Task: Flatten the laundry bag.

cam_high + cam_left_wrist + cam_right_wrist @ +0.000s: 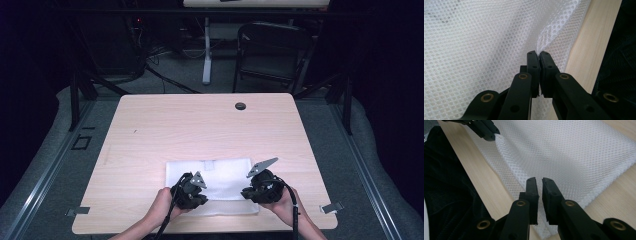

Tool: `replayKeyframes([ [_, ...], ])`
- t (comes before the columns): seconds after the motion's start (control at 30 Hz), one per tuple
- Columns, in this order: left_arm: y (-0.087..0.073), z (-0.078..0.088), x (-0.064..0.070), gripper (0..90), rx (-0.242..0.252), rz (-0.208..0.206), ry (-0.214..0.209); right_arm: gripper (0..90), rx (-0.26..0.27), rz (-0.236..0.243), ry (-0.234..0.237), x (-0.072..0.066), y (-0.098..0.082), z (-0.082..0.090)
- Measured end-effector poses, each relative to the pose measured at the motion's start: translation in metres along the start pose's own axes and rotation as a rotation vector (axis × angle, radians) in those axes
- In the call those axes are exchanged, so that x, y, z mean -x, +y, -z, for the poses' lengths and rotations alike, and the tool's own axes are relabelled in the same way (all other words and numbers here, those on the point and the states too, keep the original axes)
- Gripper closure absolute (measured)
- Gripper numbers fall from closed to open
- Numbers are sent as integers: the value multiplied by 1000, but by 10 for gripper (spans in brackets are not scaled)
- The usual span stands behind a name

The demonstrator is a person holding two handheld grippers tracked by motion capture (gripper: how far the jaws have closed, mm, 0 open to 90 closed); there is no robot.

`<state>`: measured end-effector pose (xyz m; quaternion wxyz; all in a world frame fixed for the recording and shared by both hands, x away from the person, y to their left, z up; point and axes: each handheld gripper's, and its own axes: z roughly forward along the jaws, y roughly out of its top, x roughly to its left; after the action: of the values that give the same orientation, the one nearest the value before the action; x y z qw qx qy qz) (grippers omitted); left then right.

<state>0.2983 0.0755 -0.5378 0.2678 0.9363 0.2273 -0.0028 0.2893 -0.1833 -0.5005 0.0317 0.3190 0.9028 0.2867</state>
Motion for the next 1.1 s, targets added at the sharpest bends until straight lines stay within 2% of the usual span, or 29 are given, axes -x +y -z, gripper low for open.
replayKeyframes([
  [0.17, 1, 3, -4, 881, 6, 15, 5, 891, 10, 13, 15, -4, 0, 2],
  [0.23, 1, 4, -5, 881, 24, 38, 9, 900, 12, 30, 23, -8, 0, 0],
  [0.33, 3, 8, -7, 881, 27, 34, 15, 900, -25, 52, 21, -13, -1, -9],
  [0.37, 3, 8, -7, 881, 41, 48, 13, 900, -38, 57, 24, -14, -2, -13],
  [0.4, 4, 10, -8, 881, 37, 39, 16, 900, -52, 63, 21, -15, -2, -17],
  [0.47, 4, 11, -8, 880, 46, 52, 18, 900, -76, 76, 20, -16, -3, -26],
  [0.7, 5, 16, -11, 880, 54, 59, 32, 900, -85, 86, -28, -17, -7, -49],
  [0.77, 7, 17, -11, 880, 60, 64, 38, 900, -108, 100, -42, -17, -7, -53],
  [0.93, 11, 21, -12, 880, 74, 69, 41, 900, -128, 101, -45, -17, -9, -63],
  [1.1, 16, 27, -15, 880, 93, 80, 52, 900, -144, 120, -48, -17, -8, -62],
])
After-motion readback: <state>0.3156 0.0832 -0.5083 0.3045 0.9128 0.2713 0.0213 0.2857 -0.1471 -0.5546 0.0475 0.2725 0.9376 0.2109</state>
